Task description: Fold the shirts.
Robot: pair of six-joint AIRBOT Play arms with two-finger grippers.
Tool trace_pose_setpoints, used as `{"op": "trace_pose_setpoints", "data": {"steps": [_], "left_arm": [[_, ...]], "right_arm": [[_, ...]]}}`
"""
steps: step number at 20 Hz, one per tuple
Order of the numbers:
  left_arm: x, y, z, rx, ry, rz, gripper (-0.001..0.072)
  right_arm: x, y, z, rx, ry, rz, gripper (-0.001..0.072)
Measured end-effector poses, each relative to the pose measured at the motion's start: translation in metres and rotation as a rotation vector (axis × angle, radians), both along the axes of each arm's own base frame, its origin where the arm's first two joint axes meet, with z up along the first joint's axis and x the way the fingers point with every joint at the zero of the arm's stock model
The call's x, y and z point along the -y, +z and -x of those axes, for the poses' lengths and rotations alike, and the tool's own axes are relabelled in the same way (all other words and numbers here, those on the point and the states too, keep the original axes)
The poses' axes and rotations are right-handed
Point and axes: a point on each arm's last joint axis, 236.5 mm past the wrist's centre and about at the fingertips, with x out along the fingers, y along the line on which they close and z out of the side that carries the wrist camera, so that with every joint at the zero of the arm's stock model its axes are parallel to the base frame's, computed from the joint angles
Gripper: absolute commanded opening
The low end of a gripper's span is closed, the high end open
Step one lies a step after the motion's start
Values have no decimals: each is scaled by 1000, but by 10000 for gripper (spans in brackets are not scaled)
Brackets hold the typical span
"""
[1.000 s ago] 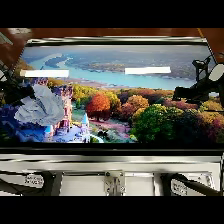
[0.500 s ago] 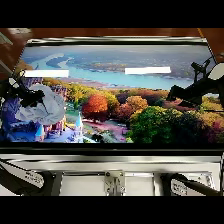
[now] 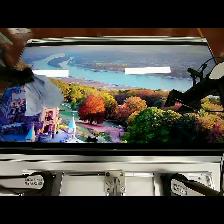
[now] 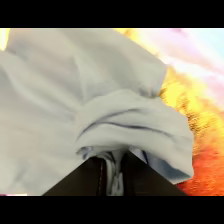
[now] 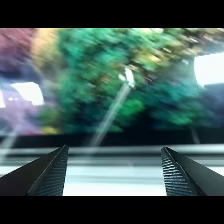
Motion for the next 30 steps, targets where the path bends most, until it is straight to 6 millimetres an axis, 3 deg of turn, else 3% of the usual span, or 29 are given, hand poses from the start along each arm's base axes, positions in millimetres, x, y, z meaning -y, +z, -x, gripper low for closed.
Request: {"op": "trace_pose_setpoints", "data": {"steps": [2,5,7,9,10,12,15,18,19,20,22,24,26,28,30], "left_arm": [[42,91,19,205,-77,-40,43],[122,187,71,434,-232,-34,43],[173,217,103,509,-342,11,43],[225,221,126,519,-463,60,43],[247,212,132,498,-515,80,43],[294,175,138,407,-607,114,43],[358,85,147,205,-712,129,43],[407,-19,165,-19,-767,114,75],[417,-48,172,-87,-772,112,414],[424,-69,177,-141,-773,118,713],[428,-97,184,-233,-763,131,719],[408,-105,172,-283,-732,111,719],[368,-101,153,-314,-692,78,719],[312,-98,136,-358,-628,56,718],[252,-107,136,-454,-552,74,719]], "right_arm": [[10,9,7,12,21,48,689],[19,33,15,93,55,104,692],[25,55,18,179,67,145,692],[31,76,22,261,69,190,692],[35,85,25,288,67,211,692],[41,95,32,317,64,248,692],[44,95,42,302,64,264,692],[38,74,50,250,70,234,692],[34,64,53,230,74,211,692],[27,52,53,215,75,182,692],[12,30,53,198,74,114,692],[1,15,47,203,69,63,693],[-1,2,39,205,59,39,693],[0,-11,34,185,41,2,693],[2,-24,29,150,6,-69,692]]}}
